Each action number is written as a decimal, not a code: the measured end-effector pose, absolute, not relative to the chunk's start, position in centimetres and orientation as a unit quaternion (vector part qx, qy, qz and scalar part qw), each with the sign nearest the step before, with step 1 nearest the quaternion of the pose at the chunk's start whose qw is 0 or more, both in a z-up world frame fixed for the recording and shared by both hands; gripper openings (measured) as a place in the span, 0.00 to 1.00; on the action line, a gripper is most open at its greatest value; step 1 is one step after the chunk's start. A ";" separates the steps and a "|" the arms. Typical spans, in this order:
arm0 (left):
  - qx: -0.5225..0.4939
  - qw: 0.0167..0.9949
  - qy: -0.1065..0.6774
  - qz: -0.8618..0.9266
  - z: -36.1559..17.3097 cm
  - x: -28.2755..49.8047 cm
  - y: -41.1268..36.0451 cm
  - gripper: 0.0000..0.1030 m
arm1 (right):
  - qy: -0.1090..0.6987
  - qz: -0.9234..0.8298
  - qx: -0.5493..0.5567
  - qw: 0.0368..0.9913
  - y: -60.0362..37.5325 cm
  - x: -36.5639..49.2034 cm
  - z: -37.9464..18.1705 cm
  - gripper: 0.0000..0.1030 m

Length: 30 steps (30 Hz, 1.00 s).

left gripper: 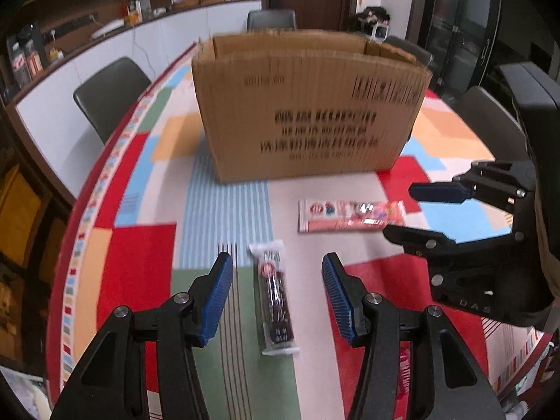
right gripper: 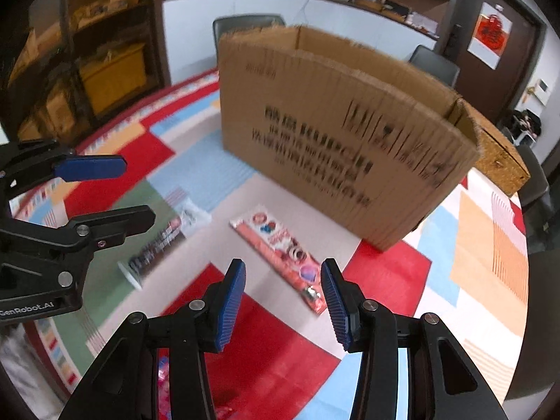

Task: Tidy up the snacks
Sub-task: 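Move both tools back toward the white bar and pink lollipop strip, then grasp the white LYFEN bar with the left gripper while the right gripper grasps the pink lollipop strip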

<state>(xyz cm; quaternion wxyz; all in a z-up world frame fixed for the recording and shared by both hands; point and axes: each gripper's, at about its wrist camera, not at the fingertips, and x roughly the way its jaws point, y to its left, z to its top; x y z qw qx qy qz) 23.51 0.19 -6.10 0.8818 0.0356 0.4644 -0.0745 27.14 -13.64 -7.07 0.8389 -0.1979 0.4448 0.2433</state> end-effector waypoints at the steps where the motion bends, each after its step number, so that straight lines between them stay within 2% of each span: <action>1: 0.036 0.878 0.471 -0.074 -6.6 23.6 0.2 0.51 | 0.449 0.243 -0.204 0.835 -13.5 27.3 -7.5 0.44; 9: 0.034 0.858 0.507 -0.076 -9.7 24.5 0.1 0.50 | 0.465 0.249 -0.258 0.809 -12.9 28.8 -10.7 0.44; 22: 0.028 0.845 0.529 -0.070 -11.4 25.9 -0.1 0.50 | 0.476 0.271 -0.245 0.800 -13.2 31.0 -12.3 0.44; 28: 0.022 0.842 0.535 -0.068 -11.7 26.5 0.1 0.44 | 0.486 0.273 -0.224 0.799 -13.9 32.4 -12.8 0.44; 30: 0.019 0.841 0.537 -0.070 -11.9 26.6 0.1 0.40 | 0.488 0.275 -0.212 0.800 -14.0 32.8 -12.9 0.44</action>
